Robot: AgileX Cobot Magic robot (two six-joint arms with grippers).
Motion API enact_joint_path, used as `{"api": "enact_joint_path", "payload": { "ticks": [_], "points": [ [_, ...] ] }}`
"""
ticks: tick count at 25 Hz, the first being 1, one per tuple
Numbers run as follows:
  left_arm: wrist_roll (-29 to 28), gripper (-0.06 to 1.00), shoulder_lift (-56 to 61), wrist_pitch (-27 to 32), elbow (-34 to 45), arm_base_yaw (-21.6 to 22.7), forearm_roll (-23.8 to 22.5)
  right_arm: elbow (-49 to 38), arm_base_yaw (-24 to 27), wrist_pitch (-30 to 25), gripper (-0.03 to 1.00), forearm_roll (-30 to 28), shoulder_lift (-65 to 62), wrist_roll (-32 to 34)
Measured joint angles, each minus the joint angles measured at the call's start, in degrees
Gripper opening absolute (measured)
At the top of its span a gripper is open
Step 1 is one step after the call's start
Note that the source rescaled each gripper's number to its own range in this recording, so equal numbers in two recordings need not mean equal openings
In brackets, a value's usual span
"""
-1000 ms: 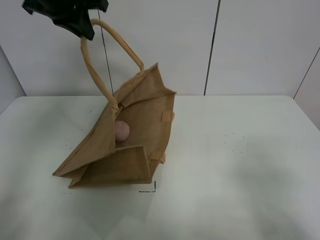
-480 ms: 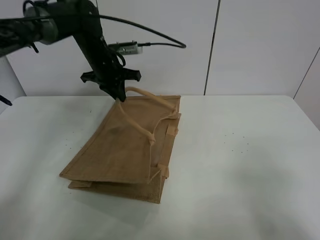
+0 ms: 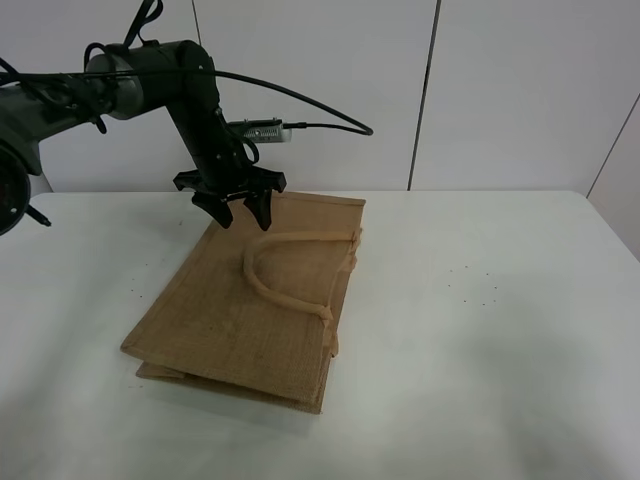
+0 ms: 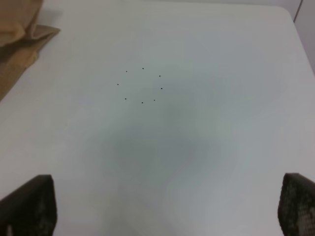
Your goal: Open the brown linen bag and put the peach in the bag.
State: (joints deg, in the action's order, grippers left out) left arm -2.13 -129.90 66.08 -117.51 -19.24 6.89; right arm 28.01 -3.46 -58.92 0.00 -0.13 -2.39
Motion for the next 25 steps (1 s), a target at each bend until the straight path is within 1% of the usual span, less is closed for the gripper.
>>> {"api": "enact_joint_path", "payload": {
  "ticks": [3,7,11,16,19,22,25],
  "points": [
    [0.0,0.98,0.7,0.2,0.0,0.0,-0.5,0.0,0.0,0.0,1.0,0.0,0.0,0.0],
    [-0.5,1.0,2.2,0.6,0.0,1.0,-4.3,0.0,0.0,0.0,1.0,0.0,0.0,0.0],
    [-0.8,1.0,2.4,0.7,-0.1,5.3,-6.9,0.0,0.0,0.0,1.0,0.0,0.0,0.0],
    [-0.9,1.0,2.3,0.7,-0.1,11.4,-7.4,0.0,0.0,0.0,1.0,0.0,0.0,0.0],
    [-0.9,1.0,2.5,0.8,-0.1,14.2,-7.4,0.0,0.0,0.0,1.0,0.0,0.0,0.0],
    [-0.9,1.0,3.8,0.8,1.6,16.0,-7.6,0.0,0.0,0.0,1.0,0.0,0.0,0.0],
    [-0.9,1.0,7.0,0.8,5.4,16.5,-8.1,0.0,0.0,0.0,1.0,0.0,0.0,0.0]
  ]
}}
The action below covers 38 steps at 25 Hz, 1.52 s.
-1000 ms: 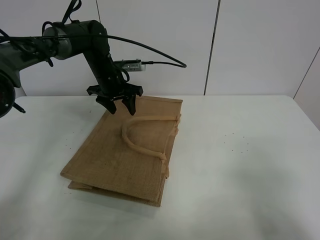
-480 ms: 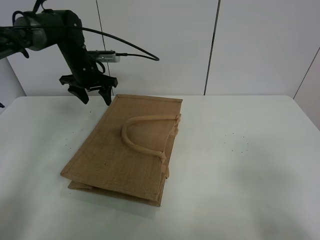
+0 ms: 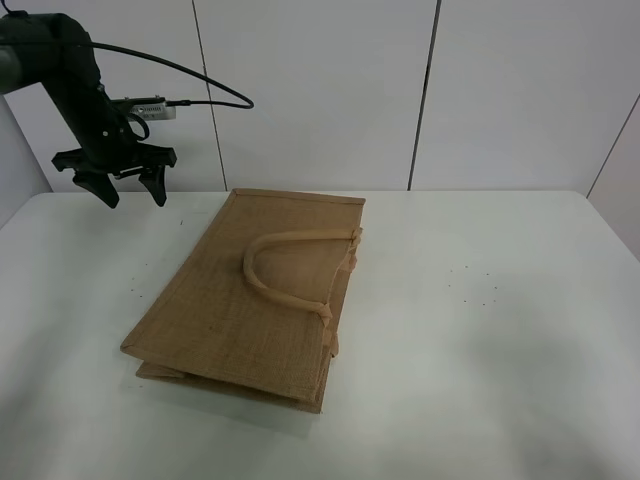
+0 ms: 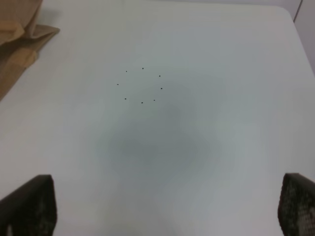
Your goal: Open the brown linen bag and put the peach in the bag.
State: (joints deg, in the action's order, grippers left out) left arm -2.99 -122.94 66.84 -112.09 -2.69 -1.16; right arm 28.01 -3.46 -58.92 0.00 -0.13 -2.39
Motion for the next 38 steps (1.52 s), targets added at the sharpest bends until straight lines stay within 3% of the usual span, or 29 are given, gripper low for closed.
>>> {"api": "enact_joint_path", "payload": {
  "ticks": [14,31,34,38],
  "points": [
    [0.0,1.0,30.2,0.0,26.6,0.1,-0.3,0.0,0.0,0.0,1.0,0.0,0.0,0.0],
    [0.0,1.0,80.5,-1.8,77.9,0.1,-0.4,0.0,0.0,0.0,1.0,0.0,0.0,0.0],
    [0.0,1.0,88.3,-4.7,82.9,0.1,-0.4,0.0,0.0,0.0,1.0,0.0,0.0,0.0],
    [0.1,1.0,96.7,-6.2,83.3,0.1,-0.4,0.0,0.0,0.0,1.0,0.0,0.0,0.0]
  ]
}}
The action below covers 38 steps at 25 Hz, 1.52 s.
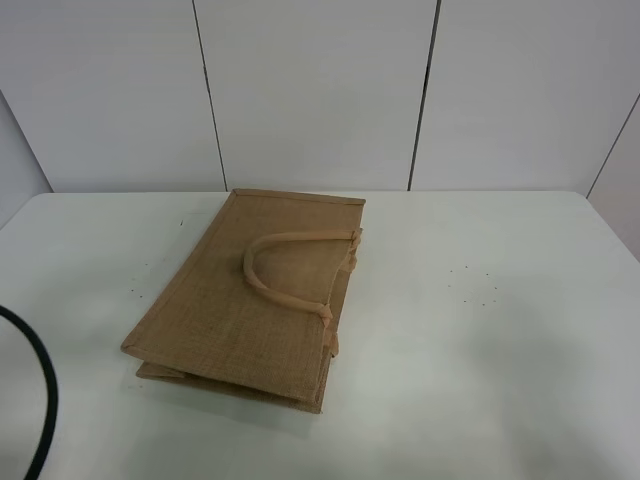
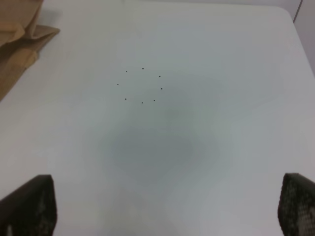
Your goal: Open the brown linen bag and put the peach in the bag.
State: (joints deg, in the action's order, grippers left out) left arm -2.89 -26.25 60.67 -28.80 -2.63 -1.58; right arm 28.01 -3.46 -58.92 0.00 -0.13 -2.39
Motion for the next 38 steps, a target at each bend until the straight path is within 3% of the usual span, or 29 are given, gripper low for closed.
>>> {"api": "enact_joint_path", "payload": {
  "ticks": [9,15,22,38],
  "points": [
    [0.2,1.0,11.3,-0.3,0.0,0.0,0.0,0.0,0.0,0.0,1.0,0.0,0.0,0.0],
    [0.2,1.0,16.6,-0.3,0.2,3.3,0.0,0.0,0.0,0.0,1.0,0.0,0.0,0.0],
    [0.2,1.0,25.7,-0.3,0.3,3.6,0.0,0.0,0.0,0.0,1.0,0.0,0.0,0.0],
    [0.1,1.0,26.5,-0.2,0.3,3.6,0.2,0.0,0.0,0.0,1.0,0.0,0.0,0.0]
  ]
}}
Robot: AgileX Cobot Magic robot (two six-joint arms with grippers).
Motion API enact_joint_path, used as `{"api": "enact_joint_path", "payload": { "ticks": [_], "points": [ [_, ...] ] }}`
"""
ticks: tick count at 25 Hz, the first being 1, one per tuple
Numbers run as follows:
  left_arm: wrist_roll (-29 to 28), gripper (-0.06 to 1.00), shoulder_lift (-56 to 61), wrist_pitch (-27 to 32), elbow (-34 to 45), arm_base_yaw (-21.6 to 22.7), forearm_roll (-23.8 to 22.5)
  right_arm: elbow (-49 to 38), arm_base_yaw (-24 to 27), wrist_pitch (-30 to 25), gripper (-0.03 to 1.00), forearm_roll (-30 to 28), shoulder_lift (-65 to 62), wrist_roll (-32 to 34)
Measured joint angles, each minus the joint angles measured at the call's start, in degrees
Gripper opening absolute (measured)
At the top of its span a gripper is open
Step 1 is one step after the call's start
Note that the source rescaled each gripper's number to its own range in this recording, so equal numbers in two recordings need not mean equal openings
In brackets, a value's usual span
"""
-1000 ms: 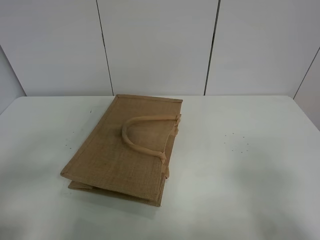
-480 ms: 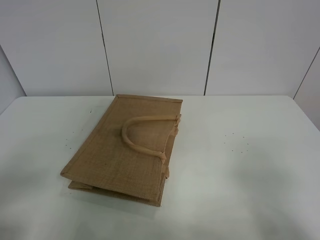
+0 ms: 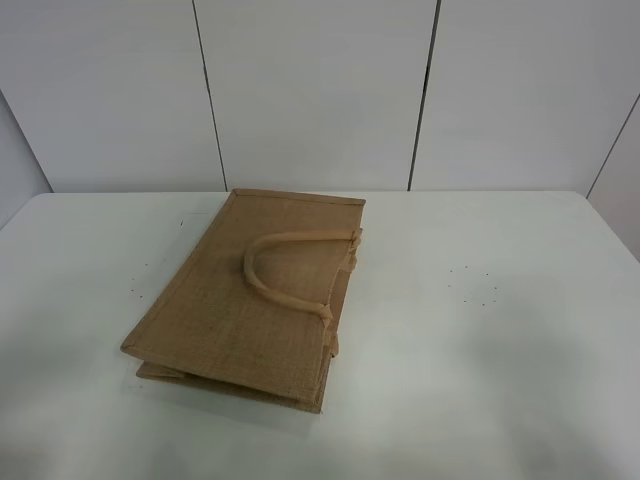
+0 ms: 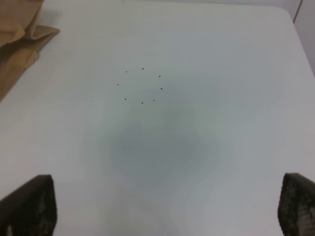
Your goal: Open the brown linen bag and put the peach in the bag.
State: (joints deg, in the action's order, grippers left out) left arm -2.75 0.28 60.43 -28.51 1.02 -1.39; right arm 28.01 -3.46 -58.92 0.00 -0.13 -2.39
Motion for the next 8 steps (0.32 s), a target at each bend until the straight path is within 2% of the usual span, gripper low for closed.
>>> {"api": "enact_joint_path", "payload": {
  "ticks": [8],
  "points": [
    [0.0,1.0,0.0,0.0,0.0,0.0,0.1,0.0,0.0,0.0,1.0,0.0,0.0,0.0]
  ]
}}
